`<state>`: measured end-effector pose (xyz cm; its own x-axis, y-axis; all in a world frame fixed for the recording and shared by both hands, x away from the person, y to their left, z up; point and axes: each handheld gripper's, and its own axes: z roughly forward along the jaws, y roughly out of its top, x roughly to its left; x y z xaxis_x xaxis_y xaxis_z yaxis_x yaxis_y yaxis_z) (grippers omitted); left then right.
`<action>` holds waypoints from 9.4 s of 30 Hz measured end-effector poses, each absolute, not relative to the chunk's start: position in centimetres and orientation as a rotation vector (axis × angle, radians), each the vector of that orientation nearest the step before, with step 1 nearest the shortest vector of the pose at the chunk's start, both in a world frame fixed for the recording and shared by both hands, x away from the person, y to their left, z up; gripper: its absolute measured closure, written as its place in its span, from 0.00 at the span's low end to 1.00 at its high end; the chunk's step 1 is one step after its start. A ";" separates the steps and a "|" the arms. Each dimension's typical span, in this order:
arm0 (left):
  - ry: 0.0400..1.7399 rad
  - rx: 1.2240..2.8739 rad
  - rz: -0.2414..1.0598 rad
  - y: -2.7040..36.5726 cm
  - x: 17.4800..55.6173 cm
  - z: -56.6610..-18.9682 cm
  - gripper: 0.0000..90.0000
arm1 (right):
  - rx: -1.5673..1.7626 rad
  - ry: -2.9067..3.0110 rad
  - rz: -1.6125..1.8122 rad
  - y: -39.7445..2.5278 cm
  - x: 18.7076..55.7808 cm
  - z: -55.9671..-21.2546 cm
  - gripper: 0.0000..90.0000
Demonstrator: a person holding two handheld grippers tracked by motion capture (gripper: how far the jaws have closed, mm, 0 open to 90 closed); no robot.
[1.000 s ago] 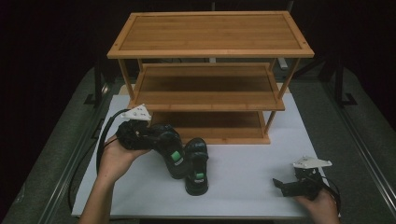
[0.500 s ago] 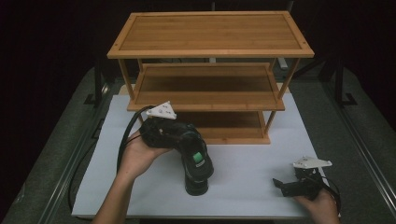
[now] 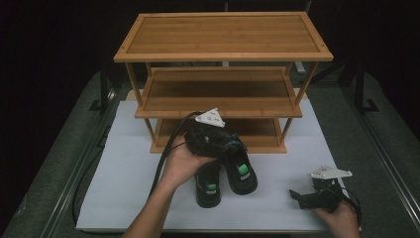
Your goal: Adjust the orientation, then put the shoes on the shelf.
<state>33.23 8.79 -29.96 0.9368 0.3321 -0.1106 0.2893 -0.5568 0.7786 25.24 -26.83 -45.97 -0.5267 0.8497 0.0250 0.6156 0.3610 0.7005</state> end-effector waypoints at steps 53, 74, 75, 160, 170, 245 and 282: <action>0.419 2.297 -0.047 4.4 34.3 -35.2 0.44 | 1.287 2.286 0.951 -26.8 25.2 -46.0 0.00; 0.515 2.272 0.144 15.9 31.2 -34.8 0.22 | 1.287 2.300 0.927 -26.7 25.2 -45.4 0.13; 0.521 2.271 0.159 16.6 31.0 -34.9 0.22 | 1.271 2.306 0.936 -26.7 25.1 -45.2 0.17; 0.747 2.249 0.302 28.9 28.7 -45.2 0.09 | 0.728 2.812 1.362 -15.6 34.3 -37.3 0.77; 0.745 2.250 0.305 28.9 28.7 -45.3 0.09 | 0.689 2.795 1.379 -13.0 34.8 -37.4 0.77; 0.494 2.233 0.144 16.4 32.2 -39.4 0.76 | 0.798 2.633 1.317 -13.0 32.4 -39.8 0.77; 0.559 2.150 0.351 16.5 38.1 -39.2 0.77 | 0.892 2.348 1.340 -11.4 37.5 -39.4 0.77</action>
